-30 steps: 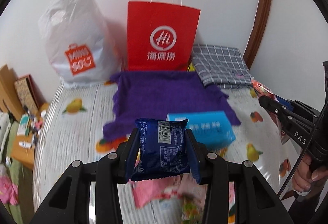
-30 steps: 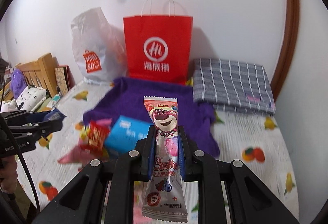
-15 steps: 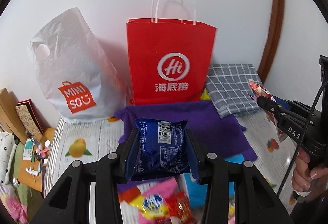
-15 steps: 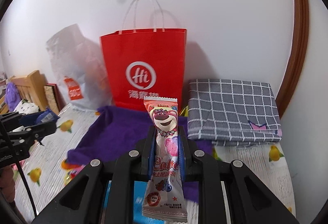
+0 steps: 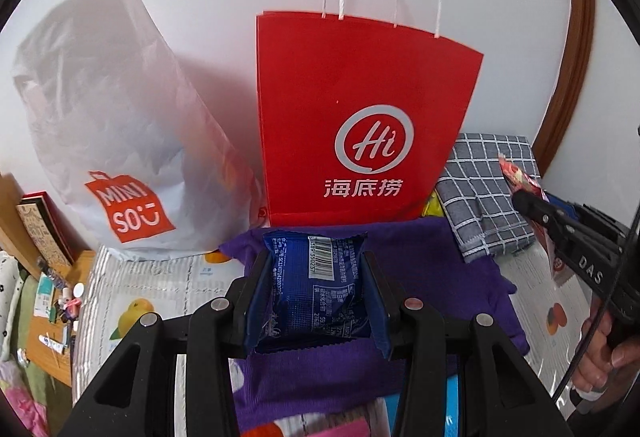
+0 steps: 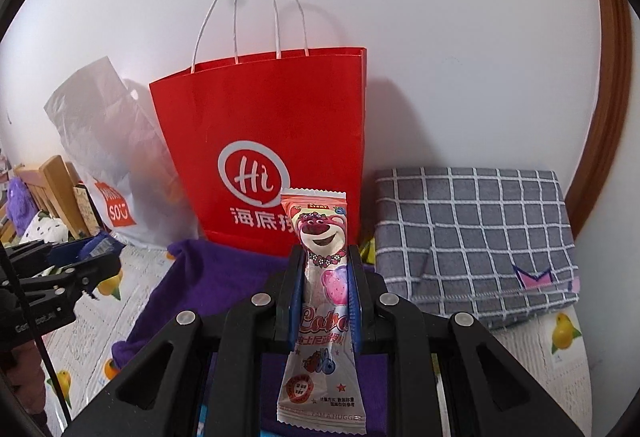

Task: Organize snacks
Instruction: 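Carry the blue packet in the left gripper over the purple towel while the right carries the candy bar there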

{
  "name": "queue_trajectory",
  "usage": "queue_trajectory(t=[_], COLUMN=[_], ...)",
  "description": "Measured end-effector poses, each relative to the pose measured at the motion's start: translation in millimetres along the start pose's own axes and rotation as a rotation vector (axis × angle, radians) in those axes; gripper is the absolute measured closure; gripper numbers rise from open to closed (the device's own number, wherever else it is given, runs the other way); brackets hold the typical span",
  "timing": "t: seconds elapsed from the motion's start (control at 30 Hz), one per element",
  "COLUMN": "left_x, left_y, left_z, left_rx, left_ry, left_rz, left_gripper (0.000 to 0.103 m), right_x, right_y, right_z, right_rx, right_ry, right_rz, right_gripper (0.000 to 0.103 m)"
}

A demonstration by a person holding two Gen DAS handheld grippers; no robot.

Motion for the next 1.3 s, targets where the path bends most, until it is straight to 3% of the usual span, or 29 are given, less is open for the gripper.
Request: queue_trajectory(t=[0.23,0.77,1.3], left_x=[13,18,26], left_y=[15,32,42], left_z=[-39,-79,-99], left_rx=[0.086,0.199,0.271], left_ry=[0.009,-0.027,-0.040], left_rz=[0.029,0.029,0.054], left_gripper=[0.062,0.062,0.062], right_x=[3,22,17], right_y=[14,39,60], right_z=[-35,-76,-111], right_rx=[0.072,0.200,0.338], right_ry=[0.008,-0.044,0.023], right_rz=[0.035,0.165,0.189], right_gripper=[0.084,0.083,0.083])
Point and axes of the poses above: each gripper's, at about its wrist camera, not at the fingertips, and z roughly against the way its jaws point, x to its left, y to its underside, the point moved 1 cm from there along -z, roughly the way its jaws point, and after that the axes turned 7 degrees about y, right-handed, at the moved point
